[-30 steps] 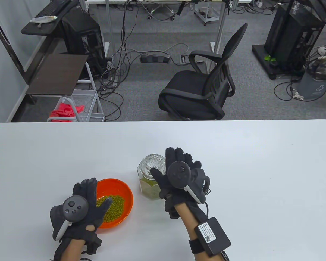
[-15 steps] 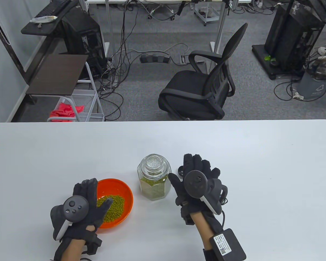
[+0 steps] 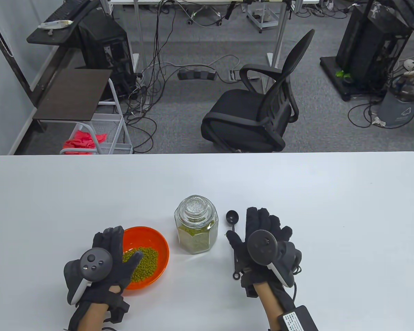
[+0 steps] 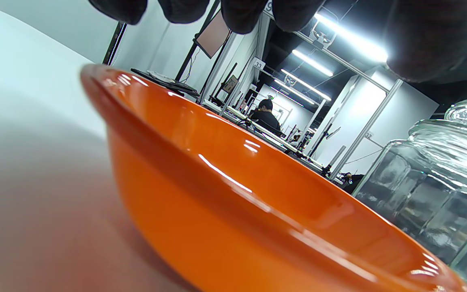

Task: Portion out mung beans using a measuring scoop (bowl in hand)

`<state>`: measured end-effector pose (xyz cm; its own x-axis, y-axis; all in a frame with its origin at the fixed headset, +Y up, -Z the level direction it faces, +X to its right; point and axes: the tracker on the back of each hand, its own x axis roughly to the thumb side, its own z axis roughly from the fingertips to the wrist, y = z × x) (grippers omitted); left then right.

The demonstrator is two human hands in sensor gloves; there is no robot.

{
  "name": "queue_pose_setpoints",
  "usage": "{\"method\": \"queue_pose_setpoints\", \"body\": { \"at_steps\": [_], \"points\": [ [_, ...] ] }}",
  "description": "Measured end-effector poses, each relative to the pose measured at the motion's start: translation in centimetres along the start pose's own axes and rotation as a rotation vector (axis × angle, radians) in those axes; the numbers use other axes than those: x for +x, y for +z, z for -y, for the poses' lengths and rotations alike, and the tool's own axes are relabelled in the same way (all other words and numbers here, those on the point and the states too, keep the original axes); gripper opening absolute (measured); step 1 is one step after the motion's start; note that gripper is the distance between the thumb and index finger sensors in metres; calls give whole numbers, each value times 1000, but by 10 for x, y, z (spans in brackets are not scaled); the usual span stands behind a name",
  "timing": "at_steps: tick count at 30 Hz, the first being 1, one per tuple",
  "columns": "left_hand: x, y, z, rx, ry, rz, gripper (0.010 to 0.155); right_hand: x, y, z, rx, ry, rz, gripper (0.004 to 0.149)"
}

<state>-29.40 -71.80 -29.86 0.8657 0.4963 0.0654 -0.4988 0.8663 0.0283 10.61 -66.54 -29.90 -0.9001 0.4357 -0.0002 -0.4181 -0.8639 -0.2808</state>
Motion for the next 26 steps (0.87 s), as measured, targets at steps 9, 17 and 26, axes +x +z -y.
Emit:
{"method": "queue_pose_setpoints", "body": {
  "at_steps": [9, 17, 26],
  "points": [
    [0, 0, 0, 0, 2, -1, 89, -21, 14, -21, 35, -24, -41, 83],
    [-1, 0, 0, 0, -3, -4, 89, -32, 21, -35, 52, 4, -44, 83],
    [-1, 0, 0, -5, -14, -14, 89, -40, 23, -39, 70, 20, -48, 83]
  ]
}}
